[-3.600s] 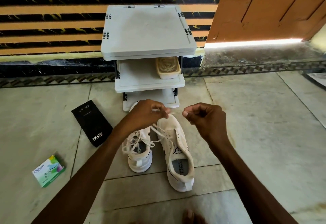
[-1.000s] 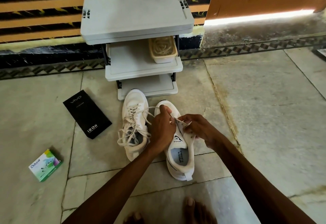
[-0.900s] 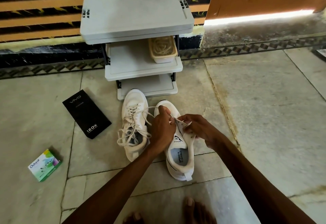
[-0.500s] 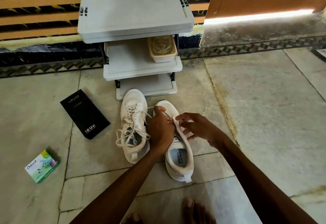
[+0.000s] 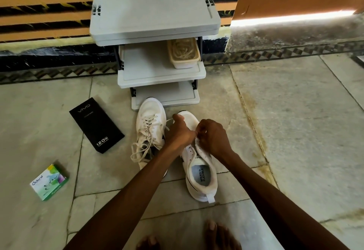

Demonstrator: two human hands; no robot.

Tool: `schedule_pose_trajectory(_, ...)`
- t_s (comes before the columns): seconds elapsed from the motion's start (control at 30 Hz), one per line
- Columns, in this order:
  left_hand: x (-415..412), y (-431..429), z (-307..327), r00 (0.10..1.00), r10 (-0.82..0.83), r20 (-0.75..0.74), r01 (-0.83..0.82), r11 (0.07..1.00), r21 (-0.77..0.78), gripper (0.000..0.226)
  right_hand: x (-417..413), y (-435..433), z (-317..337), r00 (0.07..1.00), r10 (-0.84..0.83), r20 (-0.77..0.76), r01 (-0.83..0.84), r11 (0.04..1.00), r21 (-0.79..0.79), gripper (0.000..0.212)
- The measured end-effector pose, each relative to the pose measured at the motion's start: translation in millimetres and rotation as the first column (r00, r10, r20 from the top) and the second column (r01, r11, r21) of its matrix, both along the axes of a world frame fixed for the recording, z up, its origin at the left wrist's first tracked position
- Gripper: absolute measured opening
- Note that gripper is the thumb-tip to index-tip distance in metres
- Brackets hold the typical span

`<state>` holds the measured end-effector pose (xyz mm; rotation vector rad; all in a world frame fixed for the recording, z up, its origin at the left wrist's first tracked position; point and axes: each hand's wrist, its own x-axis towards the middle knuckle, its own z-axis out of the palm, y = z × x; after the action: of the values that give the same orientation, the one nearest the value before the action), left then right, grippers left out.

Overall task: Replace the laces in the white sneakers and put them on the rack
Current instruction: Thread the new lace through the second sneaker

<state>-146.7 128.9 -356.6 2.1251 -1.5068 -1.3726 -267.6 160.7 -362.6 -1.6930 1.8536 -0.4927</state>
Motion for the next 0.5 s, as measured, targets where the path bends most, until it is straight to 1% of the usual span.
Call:
schedule_pose_trajectory(0.07, 2.0, -0.6, 0.0, 1.000, -0.008, -0.004, 0.008, 1.000, 0.009, 0.077, 4.8, -4.4, 0.3, 0.996, 0.057, -0.064, -0.053, 0.997, 0.050, 0.011)
schedule_pose_trajectory(0.13, 3.1, -0.4, -0.7, 0.999, -0.033, 0.015, 0.033, 0.999, -0.011, 0.078, 5.5, -7.4, 0.3, 0.992, 0.088, -0.090, -0.081, 0.994, 0.074, 0.012)
schedule_pose_trajectory(0.23, 4.6, 2.5, 1.0, 0.994, -0.098, 0.053, 0.102, 0.991, -0.081, 0.077, 1.8, -8.6, 1.6, 0.992, 0.101, -0.070, -0.095, 0.992, 0.078, 0.016)
schedule_pose_trajectory(0.3, 5.5, 5.8, -0.5, 0.990, -0.133, 0.048, 0.137, 0.987, -0.088, 0.078, -4.0, -11.0, 4.6, 0.994, 0.096, -0.051, -0.094, 0.994, 0.047, 0.019)
schedule_pose_trajectory(0.33, 6.4, 7.6, -0.6, 0.987, -0.155, 0.046, 0.159, 0.984, -0.078, 0.081, -7.6, -13.5, 7.3, 0.996, 0.074, -0.042, -0.073, 0.997, 0.015, 0.021)
schedule_pose_trajectory(0.4, 7.3, 12.1, -2.2, 0.981, -0.191, 0.041, 0.194, 0.979, -0.065, 0.088, -16.2, -22.6, 16.1, 1.000, -0.023, 0.005, 0.023, 0.998, -0.056, 0.025)
schedule_pose_trajectory(0.43, 7.3, 14.1, -2.7, 0.978, -0.203, 0.044, 0.206, 0.976, -0.069, 0.089, -20.4, -28.9, 22.2, 0.995, -0.082, 0.055, 0.086, 0.993, -0.078, 0.025)
schedule_pose_trajectory(0.5, 5.9, 16.4, -2.3, 0.977, -0.202, 0.064, 0.207, 0.976, -0.072, 0.087, -28.0, -38.1, 34.7, 0.964, -0.180, 0.193, 0.192, 0.981, -0.042, 0.021)
